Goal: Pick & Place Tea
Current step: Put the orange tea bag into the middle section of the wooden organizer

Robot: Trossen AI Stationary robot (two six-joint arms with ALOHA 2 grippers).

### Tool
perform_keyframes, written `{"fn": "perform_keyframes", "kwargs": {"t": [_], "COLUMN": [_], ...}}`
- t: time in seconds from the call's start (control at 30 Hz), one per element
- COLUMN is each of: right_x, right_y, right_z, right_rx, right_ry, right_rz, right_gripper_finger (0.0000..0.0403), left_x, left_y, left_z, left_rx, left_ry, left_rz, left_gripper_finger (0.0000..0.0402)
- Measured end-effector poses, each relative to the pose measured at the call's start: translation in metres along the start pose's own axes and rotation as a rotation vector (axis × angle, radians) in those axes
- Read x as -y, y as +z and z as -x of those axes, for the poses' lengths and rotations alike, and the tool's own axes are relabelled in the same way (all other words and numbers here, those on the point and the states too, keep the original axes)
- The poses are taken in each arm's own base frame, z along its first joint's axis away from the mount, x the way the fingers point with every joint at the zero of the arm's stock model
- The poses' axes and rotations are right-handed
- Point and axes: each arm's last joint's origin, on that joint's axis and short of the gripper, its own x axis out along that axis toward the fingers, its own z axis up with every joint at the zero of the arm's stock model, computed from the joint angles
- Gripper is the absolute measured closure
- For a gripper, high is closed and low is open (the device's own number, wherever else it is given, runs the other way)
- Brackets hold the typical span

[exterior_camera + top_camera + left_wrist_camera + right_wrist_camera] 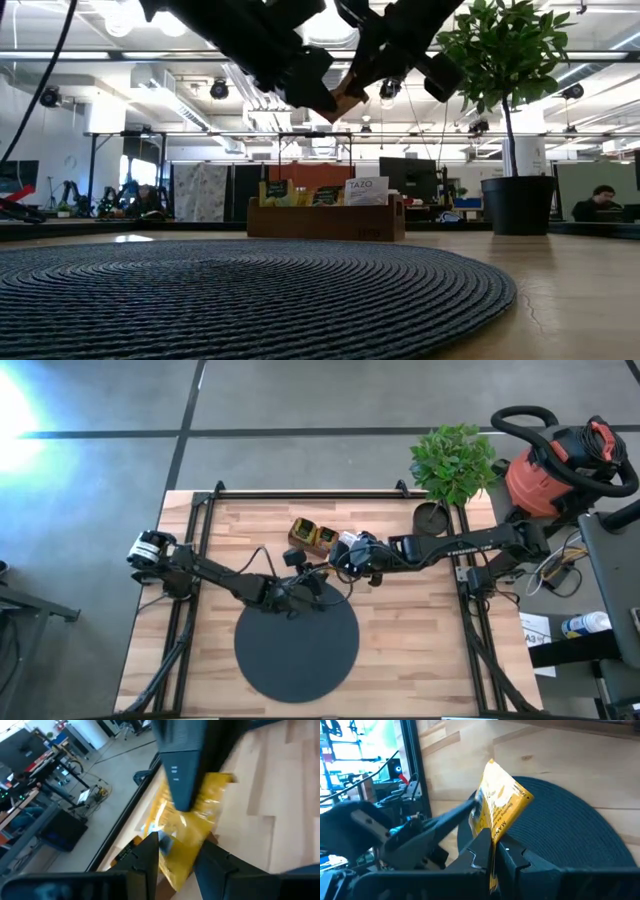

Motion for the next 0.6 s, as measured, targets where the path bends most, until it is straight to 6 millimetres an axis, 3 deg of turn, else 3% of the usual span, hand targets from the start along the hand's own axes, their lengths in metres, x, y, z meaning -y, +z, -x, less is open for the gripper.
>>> {"fn": "perform_keyframes", "kwargs": {"t": [0.37, 0.6], "right_x": [0.0, -0.001], "right_y": [0.0, 0.003], "right_z": [0.0, 0.0], "right_rx": [-0.001, 0.029], "right_ry": [0.004, 0.008], "right_rz": [-0.015, 0.04], "right_gripper_finger": [0.039, 0.039], "left_x": [-0.008, -0.008], "left_y": [0.003, 0.002], "left_z": [-0.012, -0.012], "left_rx": [0.01, 0.01], "left_ry": [-0.031, -0.039], "left_rz": [0.04, 0.04], "left_gripper_finger": [0.0299, 0.0363]}}
